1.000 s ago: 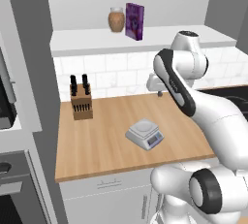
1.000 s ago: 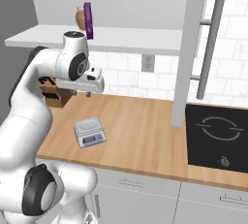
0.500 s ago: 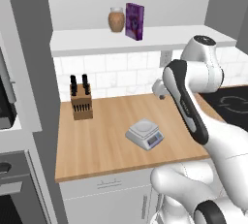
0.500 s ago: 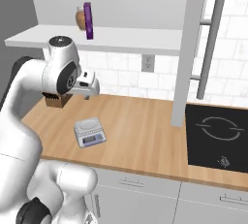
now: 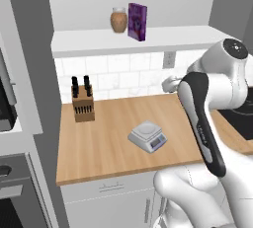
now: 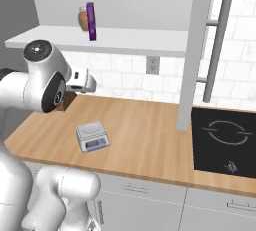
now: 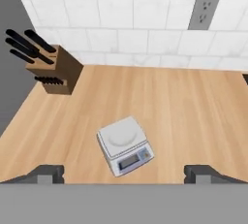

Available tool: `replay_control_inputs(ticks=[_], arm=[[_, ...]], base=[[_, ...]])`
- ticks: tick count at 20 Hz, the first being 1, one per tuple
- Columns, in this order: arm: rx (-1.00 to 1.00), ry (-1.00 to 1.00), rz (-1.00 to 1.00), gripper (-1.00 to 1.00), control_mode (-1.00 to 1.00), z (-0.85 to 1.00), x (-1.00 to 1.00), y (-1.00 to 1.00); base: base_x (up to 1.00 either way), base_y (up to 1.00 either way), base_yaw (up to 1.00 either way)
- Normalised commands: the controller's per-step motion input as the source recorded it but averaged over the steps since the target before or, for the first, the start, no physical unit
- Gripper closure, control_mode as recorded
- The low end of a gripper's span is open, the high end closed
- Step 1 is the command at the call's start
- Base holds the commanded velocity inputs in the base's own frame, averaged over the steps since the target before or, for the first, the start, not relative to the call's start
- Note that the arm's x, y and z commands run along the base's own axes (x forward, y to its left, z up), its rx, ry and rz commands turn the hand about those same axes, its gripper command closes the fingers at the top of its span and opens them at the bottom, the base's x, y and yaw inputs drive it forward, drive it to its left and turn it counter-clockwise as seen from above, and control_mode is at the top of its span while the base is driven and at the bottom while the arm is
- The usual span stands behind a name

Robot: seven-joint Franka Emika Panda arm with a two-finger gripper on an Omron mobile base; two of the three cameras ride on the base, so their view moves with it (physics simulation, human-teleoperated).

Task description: Pick the cereal and place it on the digital scale for weighing, and close the cabinet.

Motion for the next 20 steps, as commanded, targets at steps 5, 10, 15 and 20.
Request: replay_control_inputs(ticks=[5, 10, 15, 20], arm=[[0.0, -0.27, 0.01, -1.0, -1.0, 0.62, -0.14, 0.0], [0.0, -0.19, 0.03, -1.0, -1.0, 0.54, 0.0, 0.02], [0.0, -0.17, 0.04, -1.0, -1.0, 0.51, 0.0, 0.0], [0.0, -0.16, 0.04, -1.0, -1.0, 0.64, 0.0, 0.0]], base=[[0.0, 0.0, 0.0], [0.0, 0.0, 0.0], [0.0, 0.0, 0.0], [0.0, 0.0, 0.0]])
